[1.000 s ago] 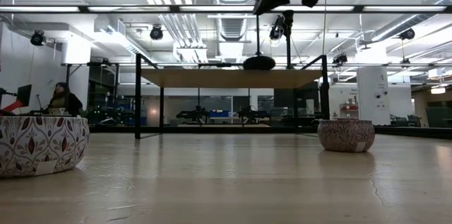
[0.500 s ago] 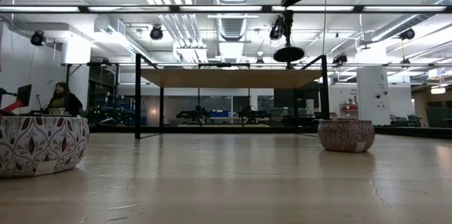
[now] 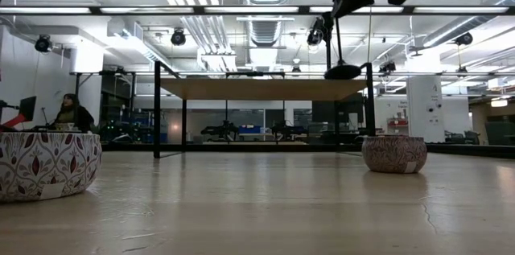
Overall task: Pick & Place candle stick holders
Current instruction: Put the black candle holder on the shelf aligned with the other candle holders
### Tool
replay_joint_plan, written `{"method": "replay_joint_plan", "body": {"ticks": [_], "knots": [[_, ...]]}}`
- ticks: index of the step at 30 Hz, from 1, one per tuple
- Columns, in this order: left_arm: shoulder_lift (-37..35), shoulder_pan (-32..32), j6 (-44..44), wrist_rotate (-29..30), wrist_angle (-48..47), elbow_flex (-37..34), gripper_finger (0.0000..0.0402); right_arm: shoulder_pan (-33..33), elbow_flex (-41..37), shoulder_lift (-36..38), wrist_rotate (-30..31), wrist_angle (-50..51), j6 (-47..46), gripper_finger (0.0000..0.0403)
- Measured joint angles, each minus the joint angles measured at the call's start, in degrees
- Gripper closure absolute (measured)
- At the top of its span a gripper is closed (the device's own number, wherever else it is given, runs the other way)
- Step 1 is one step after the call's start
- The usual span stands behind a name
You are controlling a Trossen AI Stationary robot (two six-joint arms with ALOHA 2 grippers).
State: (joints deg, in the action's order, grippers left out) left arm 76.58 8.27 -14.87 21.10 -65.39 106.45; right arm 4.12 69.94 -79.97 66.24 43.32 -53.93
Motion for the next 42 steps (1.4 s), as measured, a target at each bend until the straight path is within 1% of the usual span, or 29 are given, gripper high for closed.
{"method": "replay_joint_plan", "body": {"ticks": [5,13,22,26,31,42], "knots": [[0.0,0.0,-0.2,0.0,0.4,-0.3,0.0101,0.0,-1.2,0.1,0.2,0.0,-0.6,0.039],[0.1,0.0,-0.7,0.0,0.3,-0.8,0.0101,-0.1,-1.9,0.1,2.5,0.2,-1.2,0.039],[0.1,0.0,-0.7,0.0,0.3,-0.8,0.0101,0.0,-4.3,0.2,4.6,-0.2,-5.7,0.039],[0.1,0.0,-0.7,0.0,0.3,-0.8,0.0101,0.0,-4.4,0.2,5.8,-0.1,-5.7,0.039],[0.1,0.0,-0.7,0.0,0.2,-0.8,0.0101,0.0,-3.9,0.1,5.7,-0.3,-4.3,0.039],[0.1,0.0,-0.7,0.0,0.1,-0.9,0.0101,0.0,-4.0,0.1,5.8,-0.3,-4.1,0.039]]}}
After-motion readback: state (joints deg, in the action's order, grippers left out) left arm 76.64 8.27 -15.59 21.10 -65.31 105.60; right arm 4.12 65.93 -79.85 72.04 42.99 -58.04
